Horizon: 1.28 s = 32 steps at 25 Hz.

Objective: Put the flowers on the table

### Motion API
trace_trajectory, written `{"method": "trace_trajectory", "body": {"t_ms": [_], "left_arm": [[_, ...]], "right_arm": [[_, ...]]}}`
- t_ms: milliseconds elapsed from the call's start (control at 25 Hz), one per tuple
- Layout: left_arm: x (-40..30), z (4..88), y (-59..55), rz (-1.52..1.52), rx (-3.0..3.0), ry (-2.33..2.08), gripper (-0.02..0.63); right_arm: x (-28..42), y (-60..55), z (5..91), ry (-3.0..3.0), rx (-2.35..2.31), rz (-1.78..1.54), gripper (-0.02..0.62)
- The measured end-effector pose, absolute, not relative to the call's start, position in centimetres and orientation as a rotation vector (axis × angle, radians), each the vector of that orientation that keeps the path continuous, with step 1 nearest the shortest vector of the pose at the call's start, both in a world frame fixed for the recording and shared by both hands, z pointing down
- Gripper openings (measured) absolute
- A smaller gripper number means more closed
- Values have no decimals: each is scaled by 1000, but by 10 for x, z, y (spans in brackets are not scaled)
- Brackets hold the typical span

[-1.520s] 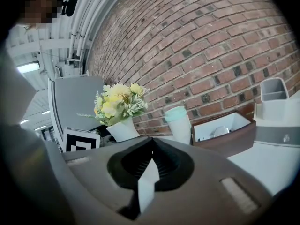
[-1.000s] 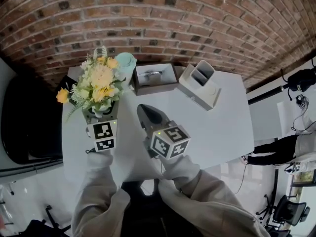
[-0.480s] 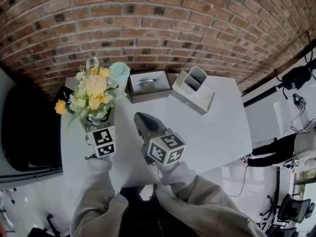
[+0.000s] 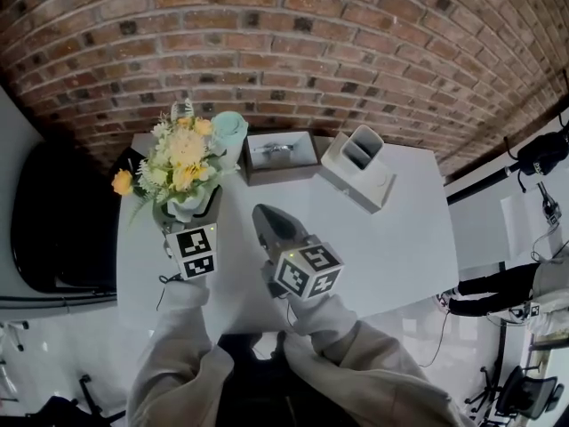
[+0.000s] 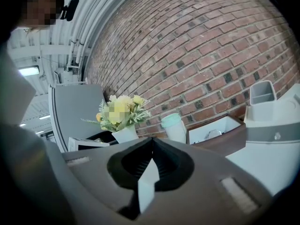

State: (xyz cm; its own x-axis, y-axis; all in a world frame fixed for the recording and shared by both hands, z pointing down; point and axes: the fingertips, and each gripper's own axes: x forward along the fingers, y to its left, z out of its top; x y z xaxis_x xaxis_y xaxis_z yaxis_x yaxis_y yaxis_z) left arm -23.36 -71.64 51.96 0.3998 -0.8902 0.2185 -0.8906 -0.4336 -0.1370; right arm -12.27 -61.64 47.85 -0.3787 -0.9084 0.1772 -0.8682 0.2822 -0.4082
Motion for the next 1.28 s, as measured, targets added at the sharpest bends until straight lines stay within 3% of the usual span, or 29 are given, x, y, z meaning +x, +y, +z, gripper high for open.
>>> {"method": "trace_trajectory", "body": {"t_ms": [640, 680, 920, 1040, 1280], "left_arm": [[-247, 509, -612, 267, 2485, -1637, 485], [-244, 507, -604, 258, 2487, -1620, 456], [-227, 501, -555, 285, 2489, -1583, 122], [-215, 503, -535, 261, 2468, -1542, 3], [-184, 496, -498, 193, 2464, -1423, 3]], "right_arm": [[-121, -562, 484, 2499, -1575, -744, 0], [-121, -558, 484, 2503, -1566, -750, 0], [-122, -531, 479, 2521, -1508, -755, 0], [-121, -519, 478, 2534, -1485, -758, 0], [-111, -492, 475, 2556, -1464, -743, 0]]}}
